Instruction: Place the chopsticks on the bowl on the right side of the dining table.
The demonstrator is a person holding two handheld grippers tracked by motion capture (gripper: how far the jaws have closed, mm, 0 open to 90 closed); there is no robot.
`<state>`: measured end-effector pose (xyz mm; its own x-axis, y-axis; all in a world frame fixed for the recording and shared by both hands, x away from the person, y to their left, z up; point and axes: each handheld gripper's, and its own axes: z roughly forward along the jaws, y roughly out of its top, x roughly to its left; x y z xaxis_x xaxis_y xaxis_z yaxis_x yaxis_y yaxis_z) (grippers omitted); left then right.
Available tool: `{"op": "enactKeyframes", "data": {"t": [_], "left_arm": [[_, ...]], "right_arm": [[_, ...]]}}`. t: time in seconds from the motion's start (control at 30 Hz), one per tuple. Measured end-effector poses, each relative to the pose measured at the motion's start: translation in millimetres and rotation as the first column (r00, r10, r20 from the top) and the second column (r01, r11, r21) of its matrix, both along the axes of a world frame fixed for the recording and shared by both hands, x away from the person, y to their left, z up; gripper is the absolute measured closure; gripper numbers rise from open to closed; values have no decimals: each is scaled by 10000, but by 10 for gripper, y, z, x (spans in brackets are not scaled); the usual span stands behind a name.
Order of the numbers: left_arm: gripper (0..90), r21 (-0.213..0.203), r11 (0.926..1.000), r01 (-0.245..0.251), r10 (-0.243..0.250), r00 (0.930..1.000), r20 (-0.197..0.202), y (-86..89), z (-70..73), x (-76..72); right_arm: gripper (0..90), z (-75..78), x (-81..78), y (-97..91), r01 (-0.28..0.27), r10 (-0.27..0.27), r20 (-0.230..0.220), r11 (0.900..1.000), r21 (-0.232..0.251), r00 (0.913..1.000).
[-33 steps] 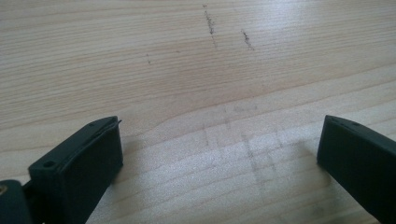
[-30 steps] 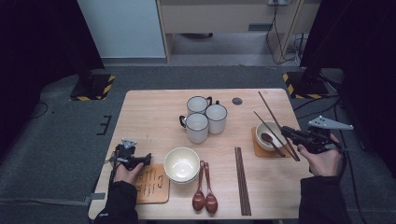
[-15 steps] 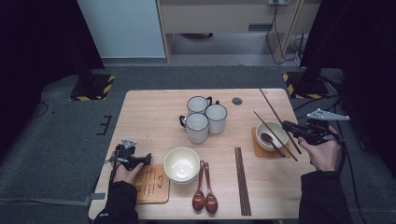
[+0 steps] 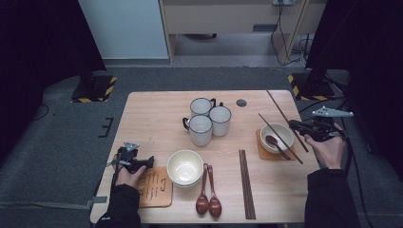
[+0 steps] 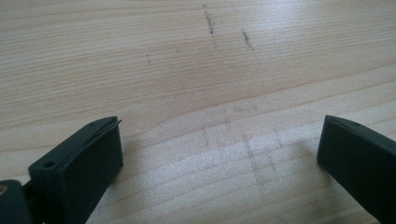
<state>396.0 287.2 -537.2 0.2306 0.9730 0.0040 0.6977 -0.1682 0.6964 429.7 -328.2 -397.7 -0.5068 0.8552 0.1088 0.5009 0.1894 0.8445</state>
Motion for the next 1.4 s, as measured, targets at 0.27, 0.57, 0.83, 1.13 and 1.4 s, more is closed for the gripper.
{"op": "enactKeyframes", "data": {"t": [0.27,0.57,0.83,1.13,1.4], "left_arm": [[0,-7,10000,-7,7,10000,6,-1,0,0],[0,-2,10000,-1,1,10000,2,0,0,0],[0,-1,10000,-2,2,10000,1,0,0,0],[0,-1,10000,0,0,10000,1,0,0,0],[0,0,10000,0,0,10000,0,0,0,0]], "right_arm": [[851,-117,39,-96,127,-131,-271,9998,-153,9995],[851,-216,49,-133,162,-182,-511,9991,-402,9985],[851,-293,58,-128,210,-271,-799,9969,-764,9964],[851,-417,97,-67,44,-181,-1167,9931,-1168,9930],[851,-507,124,-12,-44,-166,-1481,9901,-1403,9888]]}}
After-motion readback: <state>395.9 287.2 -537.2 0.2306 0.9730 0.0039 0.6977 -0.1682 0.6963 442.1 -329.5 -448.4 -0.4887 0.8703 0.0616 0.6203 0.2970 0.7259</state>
